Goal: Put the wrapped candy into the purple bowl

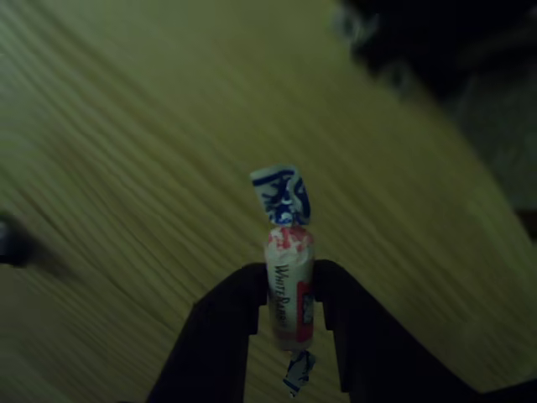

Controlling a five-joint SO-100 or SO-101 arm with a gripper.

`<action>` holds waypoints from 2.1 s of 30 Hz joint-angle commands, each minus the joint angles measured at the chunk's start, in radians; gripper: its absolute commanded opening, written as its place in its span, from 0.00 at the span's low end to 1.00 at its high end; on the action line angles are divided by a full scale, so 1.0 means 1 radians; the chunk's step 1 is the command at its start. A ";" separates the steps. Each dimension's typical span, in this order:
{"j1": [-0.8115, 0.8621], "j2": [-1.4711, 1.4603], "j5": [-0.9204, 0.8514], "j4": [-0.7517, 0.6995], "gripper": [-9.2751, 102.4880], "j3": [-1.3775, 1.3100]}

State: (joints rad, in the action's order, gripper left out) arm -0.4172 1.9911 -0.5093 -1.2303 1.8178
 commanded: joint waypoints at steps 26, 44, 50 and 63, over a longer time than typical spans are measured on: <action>-0.859 -0.252 0.453 -0.006 0.07 -0.509; -0.954 -0.462 0.446 0.247 0.07 -0.229; -0.983 -0.482 0.440 0.330 0.07 -0.210; -1.075 -0.545 0.423 0.364 0.07 -0.219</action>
State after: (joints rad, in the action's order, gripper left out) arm -1.4696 1.4419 -0.0767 -0.8989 1.6230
